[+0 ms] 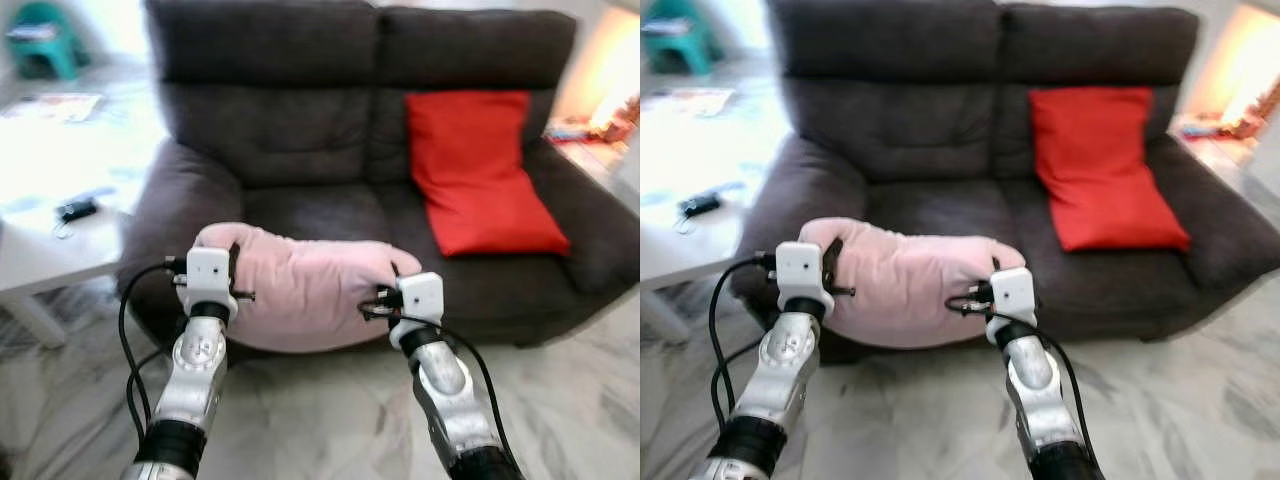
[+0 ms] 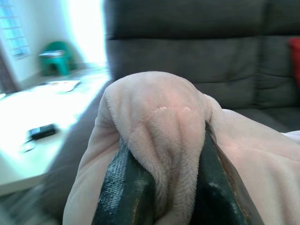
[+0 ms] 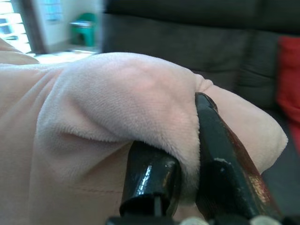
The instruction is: Move the pillow to the sofa from floor
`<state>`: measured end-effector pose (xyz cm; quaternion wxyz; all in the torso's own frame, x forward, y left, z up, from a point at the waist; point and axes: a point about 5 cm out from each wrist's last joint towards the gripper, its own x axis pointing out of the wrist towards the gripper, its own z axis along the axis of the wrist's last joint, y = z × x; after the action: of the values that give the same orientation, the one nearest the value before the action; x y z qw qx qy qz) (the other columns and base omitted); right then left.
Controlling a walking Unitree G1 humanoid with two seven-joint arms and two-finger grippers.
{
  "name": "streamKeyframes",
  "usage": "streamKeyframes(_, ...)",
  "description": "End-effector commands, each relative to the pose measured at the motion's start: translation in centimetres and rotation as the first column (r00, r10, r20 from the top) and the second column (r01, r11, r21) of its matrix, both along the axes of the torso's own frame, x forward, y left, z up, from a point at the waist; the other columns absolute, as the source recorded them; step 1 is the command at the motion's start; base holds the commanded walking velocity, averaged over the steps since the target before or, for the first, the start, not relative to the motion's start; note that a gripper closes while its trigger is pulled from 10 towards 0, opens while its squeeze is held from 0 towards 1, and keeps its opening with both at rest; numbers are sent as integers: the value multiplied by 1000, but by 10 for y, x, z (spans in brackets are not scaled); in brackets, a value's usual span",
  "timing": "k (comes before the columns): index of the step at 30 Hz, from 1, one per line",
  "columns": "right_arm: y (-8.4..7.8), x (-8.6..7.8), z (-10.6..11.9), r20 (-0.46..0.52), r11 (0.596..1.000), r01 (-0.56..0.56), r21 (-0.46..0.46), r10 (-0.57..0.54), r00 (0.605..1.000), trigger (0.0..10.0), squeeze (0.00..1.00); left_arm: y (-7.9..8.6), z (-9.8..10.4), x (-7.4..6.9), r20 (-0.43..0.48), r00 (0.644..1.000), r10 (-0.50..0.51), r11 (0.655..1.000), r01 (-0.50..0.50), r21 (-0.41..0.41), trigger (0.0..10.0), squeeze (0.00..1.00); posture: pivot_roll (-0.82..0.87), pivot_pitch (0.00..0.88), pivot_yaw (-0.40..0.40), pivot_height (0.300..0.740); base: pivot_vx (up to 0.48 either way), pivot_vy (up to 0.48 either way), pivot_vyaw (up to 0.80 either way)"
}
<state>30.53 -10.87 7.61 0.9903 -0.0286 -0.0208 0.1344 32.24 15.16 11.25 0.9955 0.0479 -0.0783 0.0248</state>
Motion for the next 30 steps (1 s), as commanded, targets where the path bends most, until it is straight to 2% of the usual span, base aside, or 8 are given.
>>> streamKeyframes(1,10,2,17,81,999,-48,13,47,996,10000,0,-16,11,1,46,997,-60,998,60,-1,10000,0,3,0,-58,740,0,0,0)
streamKeyframes(10,8,3,19,90,999,-38,28,36,995,10000,0,-17,12,0,54,996,-71,997,72,-3,10000,0,3,0,-61,740,0,0,0)
streamKeyframes(18,7,6,32,153,998,-21,60,11,988,10000,0,-10,25,-1,120,992,-46,999,44,17,10000,0,4,0,-65,740,0,0,0)
streamKeyframes(23,4,9,46,213,996,1,85,-20,977,10000,0,-8,36,1,156,987,-44,999,40,26,10000,0,6,0,-67,740,251,0,0)
streamKeyframes(30,4,12,50,218,998,10,58,-22,976,10000,0,-8,42,3,174,984,-40,999,37,23,10000,0,4,0,-70,740,294,0,0)
